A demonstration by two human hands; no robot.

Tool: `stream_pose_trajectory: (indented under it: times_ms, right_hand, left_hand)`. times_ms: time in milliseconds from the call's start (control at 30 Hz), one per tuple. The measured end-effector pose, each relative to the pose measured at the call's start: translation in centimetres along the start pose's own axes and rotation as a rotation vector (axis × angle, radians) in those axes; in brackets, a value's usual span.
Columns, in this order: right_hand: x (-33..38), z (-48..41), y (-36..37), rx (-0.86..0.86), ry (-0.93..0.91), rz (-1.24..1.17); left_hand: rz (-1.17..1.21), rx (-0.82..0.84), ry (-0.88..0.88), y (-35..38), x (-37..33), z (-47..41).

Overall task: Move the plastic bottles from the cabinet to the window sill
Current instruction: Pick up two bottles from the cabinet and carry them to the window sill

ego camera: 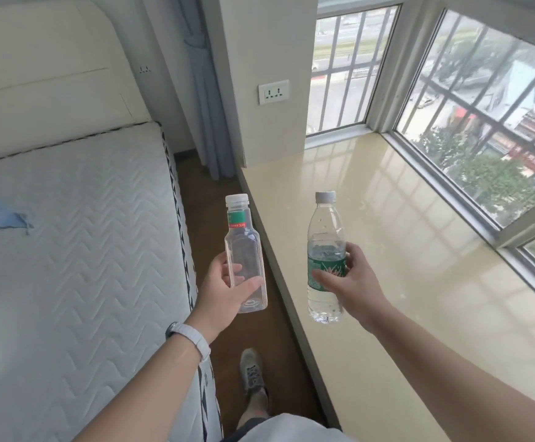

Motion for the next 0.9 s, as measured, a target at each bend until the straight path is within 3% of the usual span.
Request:
stream_pose_trajectory:
  times_ms: [633,900]
  right_hand:
    - [9.8,-19.9,12.5,-0.081,-0.070,-0.008]
    - [9.6,-24.6,13.3,-0.104,-0.026,0.014]
  left_hand:
    - [0.009,0.048,0.161,-12.3,-5.4,-23.1]
    - [0.018,0.105,0.122,-12.3,-5.5,-29.2]
Point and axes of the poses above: each hand's wrist, its own z-axis away from the middle knuckle, its own y-axis out of the palm, x = y × z, the point moved 8 cm from there along -z, towards the middle knuckle, and after that the axes turned 4 degrees about -z, right-handed, at the moved point
